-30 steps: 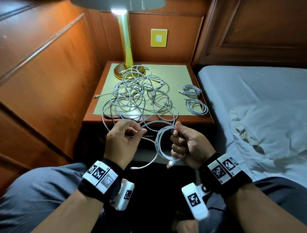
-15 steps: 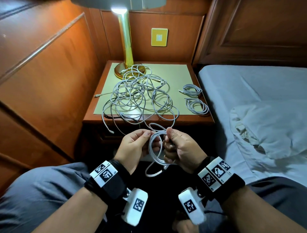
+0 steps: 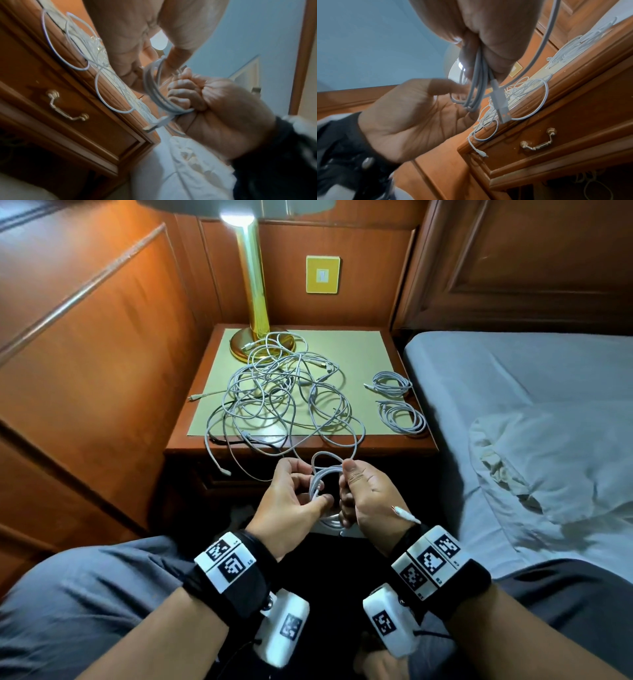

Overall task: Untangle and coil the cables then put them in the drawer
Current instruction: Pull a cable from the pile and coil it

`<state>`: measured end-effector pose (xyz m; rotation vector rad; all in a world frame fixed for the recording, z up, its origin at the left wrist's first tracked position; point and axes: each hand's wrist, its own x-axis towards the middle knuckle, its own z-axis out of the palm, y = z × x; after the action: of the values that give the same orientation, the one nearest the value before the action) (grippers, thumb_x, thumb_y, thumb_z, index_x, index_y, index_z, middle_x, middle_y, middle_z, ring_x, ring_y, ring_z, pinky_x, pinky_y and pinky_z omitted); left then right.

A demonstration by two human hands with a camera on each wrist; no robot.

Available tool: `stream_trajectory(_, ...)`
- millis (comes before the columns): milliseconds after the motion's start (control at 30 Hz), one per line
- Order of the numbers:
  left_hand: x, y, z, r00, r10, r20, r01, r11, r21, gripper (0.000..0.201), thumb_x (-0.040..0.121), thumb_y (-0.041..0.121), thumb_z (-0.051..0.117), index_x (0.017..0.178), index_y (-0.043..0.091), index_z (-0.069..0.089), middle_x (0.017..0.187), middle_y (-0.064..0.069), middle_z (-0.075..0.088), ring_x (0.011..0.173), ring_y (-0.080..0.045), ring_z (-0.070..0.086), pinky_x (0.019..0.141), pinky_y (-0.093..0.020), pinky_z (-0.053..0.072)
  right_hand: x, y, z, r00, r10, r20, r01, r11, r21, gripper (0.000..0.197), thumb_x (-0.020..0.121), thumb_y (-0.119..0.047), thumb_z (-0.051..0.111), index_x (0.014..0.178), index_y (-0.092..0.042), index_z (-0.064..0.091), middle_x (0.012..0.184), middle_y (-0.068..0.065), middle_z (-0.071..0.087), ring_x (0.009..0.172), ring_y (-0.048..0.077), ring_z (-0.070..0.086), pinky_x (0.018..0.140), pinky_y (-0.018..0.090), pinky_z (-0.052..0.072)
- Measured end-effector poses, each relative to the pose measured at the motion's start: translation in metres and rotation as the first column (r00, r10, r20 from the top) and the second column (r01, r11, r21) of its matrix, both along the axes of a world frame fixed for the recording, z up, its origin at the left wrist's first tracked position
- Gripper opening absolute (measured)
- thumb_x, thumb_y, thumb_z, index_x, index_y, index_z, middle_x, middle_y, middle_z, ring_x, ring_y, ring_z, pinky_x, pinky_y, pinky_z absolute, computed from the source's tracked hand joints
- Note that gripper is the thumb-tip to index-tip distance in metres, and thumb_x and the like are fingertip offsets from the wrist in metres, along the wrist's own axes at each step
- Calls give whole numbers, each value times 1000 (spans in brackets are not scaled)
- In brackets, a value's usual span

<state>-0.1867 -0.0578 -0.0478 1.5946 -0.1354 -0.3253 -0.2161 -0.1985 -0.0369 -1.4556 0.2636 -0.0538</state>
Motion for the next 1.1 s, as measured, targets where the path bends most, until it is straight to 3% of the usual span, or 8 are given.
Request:
stream_trajectory(133, -1, 4, -1, 991, 65, 121, -81, 988, 135, 26, 74, 24, 78, 83, 29, 54, 82, -12, 70, 75, -31, 71, 73, -58, 59, 2, -6, 0, 998, -32, 62, 38, 995, -94, 38, 104, -42, 42, 78, -14, 50, 48, -9, 41, 40, 13, 35, 48, 33, 34)
stream_trajectory(300, 2, 4, 1, 951, 15, 308, -111, 949, 297, 21, 80, 24, 81, 73, 21, 62, 69, 1, 69, 63, -14, 63, 63, -33, 54, 8, -19, -5, 988, -82, 133, 118, 948, -295, 35, 88, -65, 42, 71, -37, 55, 51, -11, 46, 46, 12, 41, 55, 38, 39)
stream_trajectory(500, 3, 1, 5, 986, 144, -78, -156, 973, -169, 10, 91, -5, 64, 91, 3, 71, 74, -11, 71, 72, -20, 69, 74, -32, 58, 14, -25, -1, 987, -129, 93, 143, 976, -165, 34, 104, -41, 43, 77, -23, 52, 48, -12, 41, 40, 10, 35, 48, 33, 32)
stream_trajectory(667, 13, 11, 19, 964, -58, -258, -54, 912, -407, 29, 85, 8, 70, 111, -1, 64, 56, -1, 39, 46, -13, 36, 51, -26, 43, 17, -34, 14, 986, -154, 60, 153, 988, 17, 36, 107, -32, 40, 77, -11, 45, 48, -5, 33, 40, 15, 28, 44, 26, 32)
stream_trajectory(800, 20, 18, 19, 992, -97, -82, 73, 965, -251, 25, 79, 16, 72, 98, 1, 65, 55, -1, 39, 41, -10, 29, 46, -23, 24, 13, -39, 17, 989, -147, 28, 145, 987, 65, 38, 106, -36, 41, 77, -11, 46, 51, -4, 32, 43, 15, 28, 45, 26, 33)
stream_trajectory(967, 24, 30, 16, 912, -208, 354, -13, 847, 531, 40, 89, 37, 73, 64, 10, 59, 49, 9, 45, 46, -5, 37, 47, -21, 32, 15, -41, 14, 989, -147, 28, 147, 989, -4, 37, 106, -34, 42, 77, -12, 47, 51, -3, 30, 43, 15, 26, 44, 26, 33)
stream_trajectory(1033, 25, 32, 10, 938, -116, 326, -23, 918, 395, 41, 90, 33, 74, 62, 7, 57, 50, 7, 44, 47, -6, 38, 53, -25, 39, 16, -42, 13, 987, -156, 37, 157, 986, -56, 37, 106, -34, 42, 77, -12, 47, 52, -3, 30, 43, 15, 27, 44, 26, 34)
stream_trajectory(1100, 23, 28, 10, 997, 0, 75, 3, 1000, -31, 34, 90, 20, 73, 67, 3, 55, 50, 3, 38, 44, -7, 34, 58, -31, 50, 17, -44, 13, 985, -170, 35, 172, 982, -73, 37, 106, -35, 42, 78, -12, 47, 52, -3, 31, 44, 15, 28, 45, 28, 33)
